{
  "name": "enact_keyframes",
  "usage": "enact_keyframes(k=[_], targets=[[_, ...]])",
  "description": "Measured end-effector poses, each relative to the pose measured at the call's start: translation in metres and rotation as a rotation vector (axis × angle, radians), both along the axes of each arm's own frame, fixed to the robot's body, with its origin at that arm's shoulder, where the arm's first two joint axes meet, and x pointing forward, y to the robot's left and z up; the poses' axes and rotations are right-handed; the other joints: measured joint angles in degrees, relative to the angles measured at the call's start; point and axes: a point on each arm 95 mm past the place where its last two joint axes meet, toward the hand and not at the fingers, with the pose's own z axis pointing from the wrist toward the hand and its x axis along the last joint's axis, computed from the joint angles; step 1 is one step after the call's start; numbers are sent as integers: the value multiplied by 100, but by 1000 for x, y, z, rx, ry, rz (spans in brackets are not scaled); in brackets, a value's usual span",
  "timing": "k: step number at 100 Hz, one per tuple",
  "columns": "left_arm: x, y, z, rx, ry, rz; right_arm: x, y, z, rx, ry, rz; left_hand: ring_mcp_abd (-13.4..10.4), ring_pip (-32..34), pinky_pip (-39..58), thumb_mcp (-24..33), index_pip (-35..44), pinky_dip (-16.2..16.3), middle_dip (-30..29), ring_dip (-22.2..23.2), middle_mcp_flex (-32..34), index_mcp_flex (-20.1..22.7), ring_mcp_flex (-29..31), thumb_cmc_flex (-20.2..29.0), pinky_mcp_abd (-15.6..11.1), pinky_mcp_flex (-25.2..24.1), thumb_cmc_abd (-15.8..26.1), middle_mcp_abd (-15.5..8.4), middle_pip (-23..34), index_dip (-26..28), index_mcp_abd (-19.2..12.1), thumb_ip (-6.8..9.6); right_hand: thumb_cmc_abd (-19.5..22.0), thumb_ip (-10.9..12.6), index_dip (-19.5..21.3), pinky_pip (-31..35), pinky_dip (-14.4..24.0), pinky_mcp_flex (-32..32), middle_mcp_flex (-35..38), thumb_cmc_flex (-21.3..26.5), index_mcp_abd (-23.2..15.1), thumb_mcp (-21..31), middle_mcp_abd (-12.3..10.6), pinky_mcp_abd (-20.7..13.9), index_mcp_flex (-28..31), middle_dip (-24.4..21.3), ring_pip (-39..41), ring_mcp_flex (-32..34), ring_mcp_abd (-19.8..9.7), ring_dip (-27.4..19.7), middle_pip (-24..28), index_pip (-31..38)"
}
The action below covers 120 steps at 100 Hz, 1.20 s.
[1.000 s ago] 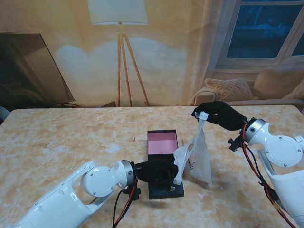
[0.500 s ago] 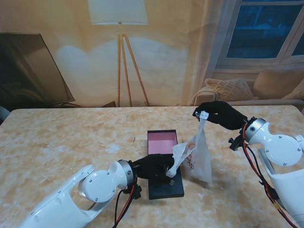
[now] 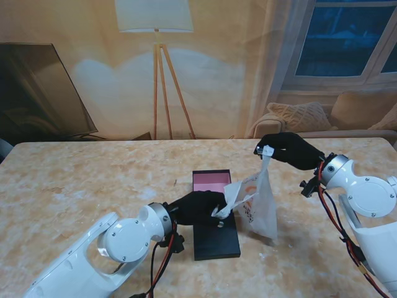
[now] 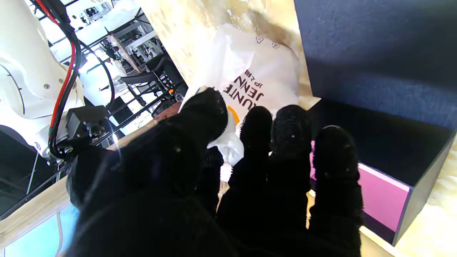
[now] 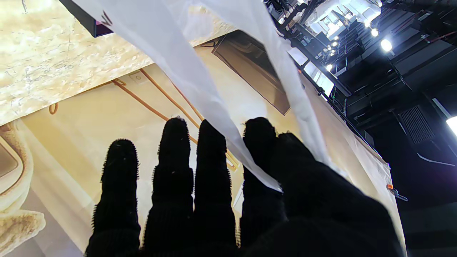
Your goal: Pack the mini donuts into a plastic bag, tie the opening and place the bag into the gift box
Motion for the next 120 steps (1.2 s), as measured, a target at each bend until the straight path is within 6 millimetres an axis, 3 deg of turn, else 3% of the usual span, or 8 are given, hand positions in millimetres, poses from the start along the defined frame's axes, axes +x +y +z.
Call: enact_keyframes(k=[11,19,40,53,66,92,103,120], targets=[[3,1,7,-31,30,12,-1,-3,3,3,-4,-3,7,67,33,-317,-713,0,45,0,131,316,66,153,0,5,299,-3,13,-708,28,6,-14,0,0,8,0,107,357,8,6,1,-147,-52,2,73,90,284,-90,64,160,0],[5,2,13,-59,60,24,-2,-5,5,4,-8,-6,10,70,58,-476,-827,0,47,0,131,456,66,210,0,-62,437,-3,15,-840,30,8,-30,0,0,34,0,174,462,57,100,7,-215,-59,21,228,155,463,-144,73,299,0],[7,7,27,-100,111,56,-2,-9,4,-75,-46,-2,12,281,73,-696,-991,0,283,108,119,825,38,269,0,-250,483,-3,153,-1034,-100,63,-180,-55,0,68,0,247,690,59,232,226,-266,-72,145,808,1269,857,-256,971,1216,-9],[8,6,30,-153,185,106,-1,-13,1,-135,-78,21,6,292,53,-698,-1136,68,477,307,-379,1085,-434,266,-3,-586,378,-3,175,-1278,-305,64,-290,-58,0,90,0,264,693,59,352,401,-253,-72,231,1004,1912,859,-256,1402,1564,-9],[12,1,30,-201,260,154,-2,-15,-3,-218,-126,36,14,180,-198,-700,-1192,71,466,375,-801,1153,-791,264,-60,-893,323,2,150,-1439,-372,64,-292,-112,0,136,0,290,693,59,354,412,-251,-64,233,1084,2124,859,-256,1488,1629,-9],[23,-6,33,-217,253,160,-2,-21,-13,-236,-154,14,146,-753,-935,-700,-1196,96,-973,435,-1363,1216,-1734,204,-123,-1523,313,-69,-280,-1569,-447,64,-292,-114,0,195,0,302,693,59,354,414,-249,-57,233,1108,2296,851,-256,1562,1638,-10],[26,-6,35,-220,242,153,0,-23,-17,-223,-160,-7,161,-1209,-1131,-700,-1196,96,-1398,197,-1438,1216,-2039,203,-163,-1706,316,-147,-622,-1569,-452,64,-292,-114,-3,205,3,304,640,59,354,415,-249,-56,233,1229,2422,789,-256,1627,1704,-16],[29,-5,38,-202,179,134,7,-23,-24,-170,-170,-43,174,-1584,-1352,-755,-1196,73,-1699,-104,-1495,1216,-2258,203,-207,-1824,317,-214,-801,-1569,-506,64,-152,-114,-744,215,6,284,469,298,352,-51,-242,-56,9,1085,2099,554,-260,1606,1499,-32]])
